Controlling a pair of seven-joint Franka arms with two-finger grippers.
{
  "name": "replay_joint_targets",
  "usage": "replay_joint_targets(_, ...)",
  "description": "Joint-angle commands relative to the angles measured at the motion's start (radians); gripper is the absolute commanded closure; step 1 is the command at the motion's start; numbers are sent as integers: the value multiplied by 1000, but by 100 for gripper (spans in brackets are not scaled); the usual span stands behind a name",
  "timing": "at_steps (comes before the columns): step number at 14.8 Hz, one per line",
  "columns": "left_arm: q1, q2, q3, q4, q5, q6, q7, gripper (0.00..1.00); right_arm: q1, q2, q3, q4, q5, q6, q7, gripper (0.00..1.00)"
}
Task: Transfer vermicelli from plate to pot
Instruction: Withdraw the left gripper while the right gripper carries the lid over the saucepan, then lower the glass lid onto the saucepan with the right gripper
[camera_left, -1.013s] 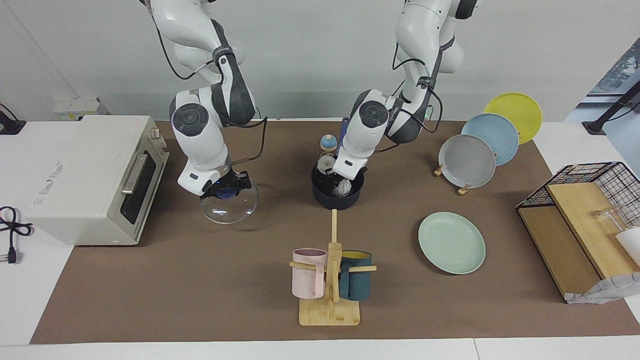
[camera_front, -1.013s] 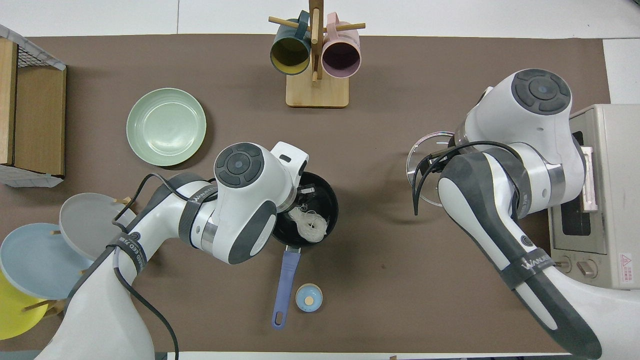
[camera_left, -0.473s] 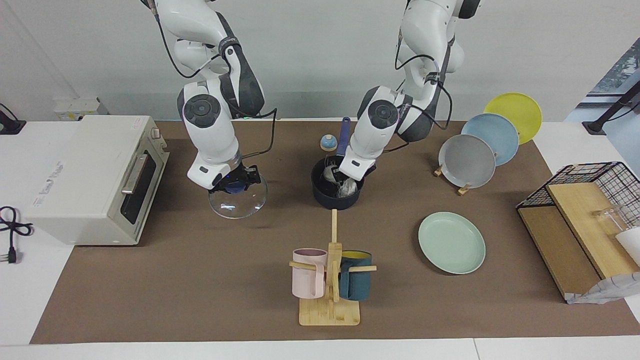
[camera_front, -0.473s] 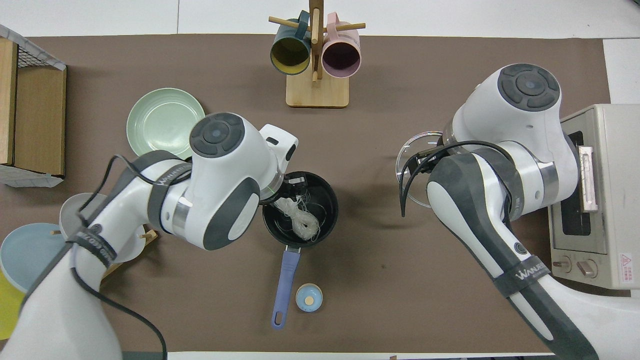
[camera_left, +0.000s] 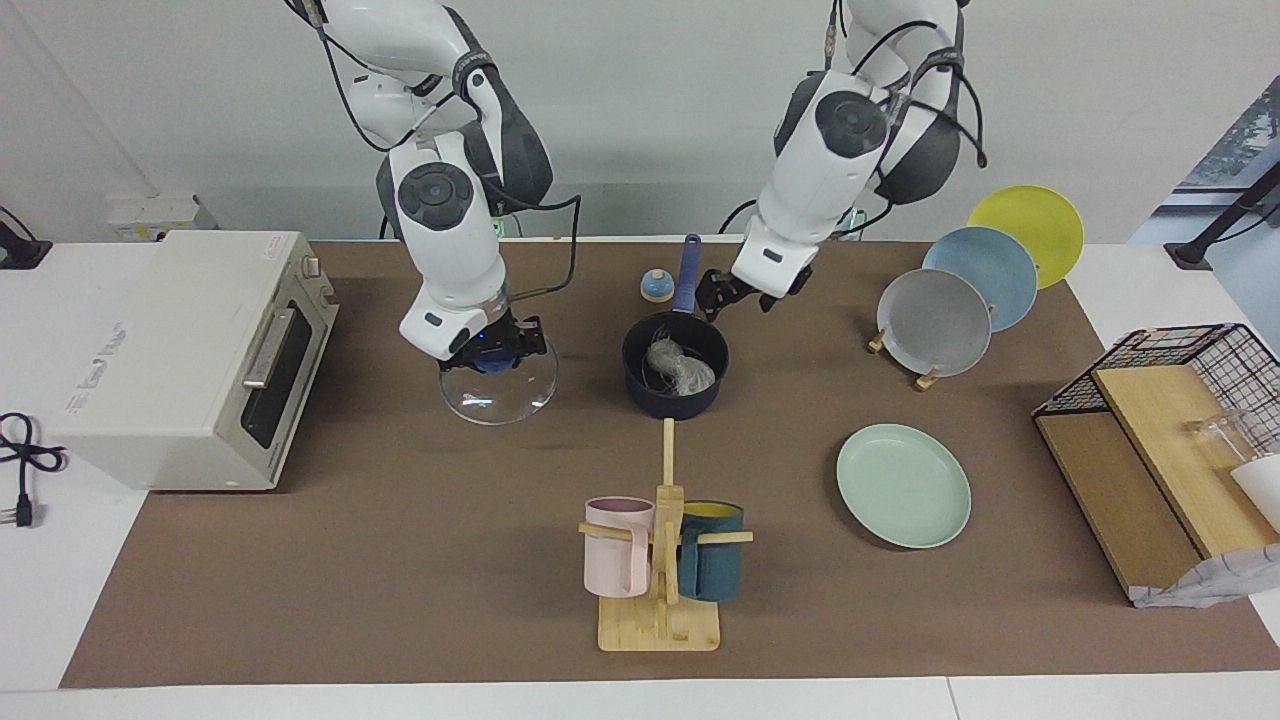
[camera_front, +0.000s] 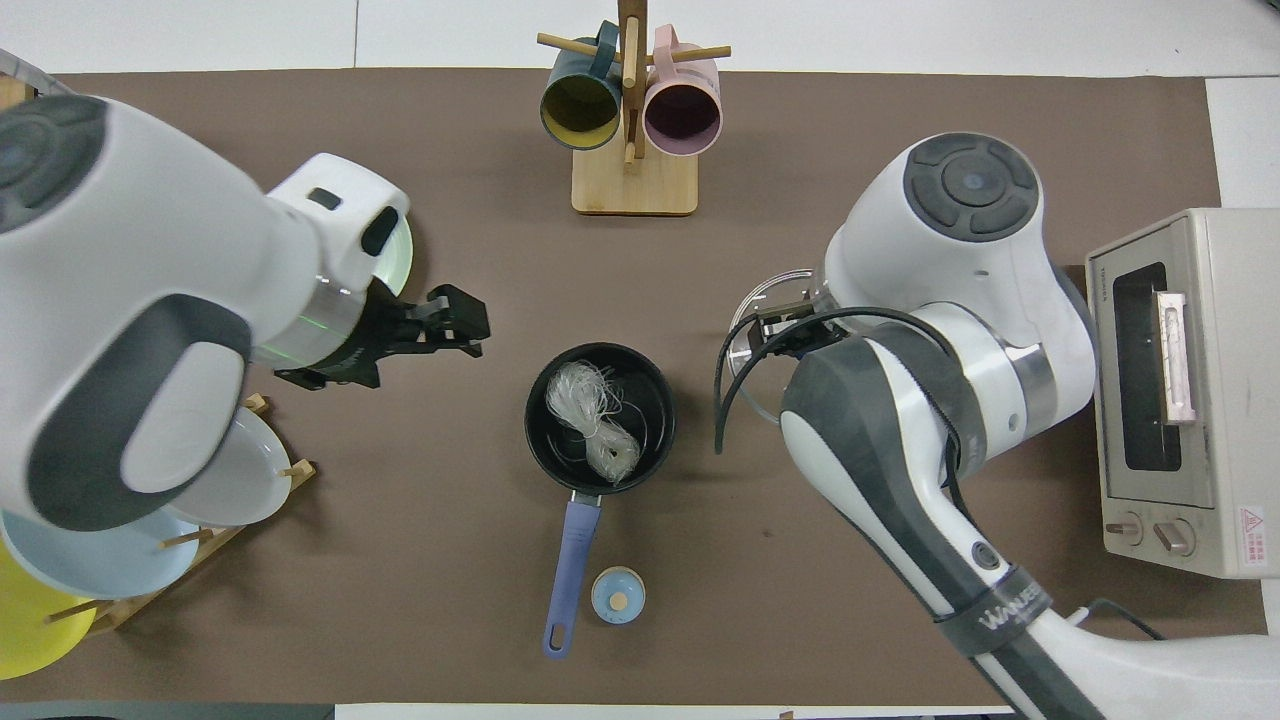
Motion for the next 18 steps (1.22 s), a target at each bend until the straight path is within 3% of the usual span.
replay_joint_targets(1, 132, -52, -1, -12, 56, -55, 224, 0, 38, 23, 57, 43, -52, 1, 157, 51)
replay_joint_targets(6, 293, -83, -1, -83, 100, -5, 490, 0, 145, 92, 91, 118, -85, 25, 404, 51)
replay_joint_targets(12, 283, -56, -2, -14, 162, -46, 486, 0, 326, 285, 89, 284, -248, -38, 647, 51)
replay_joint_targets(18, 224, -31, -1, 52, 191, -98, 472, 0, 319, 302, 83, 289, -247, 13, 658, 51)
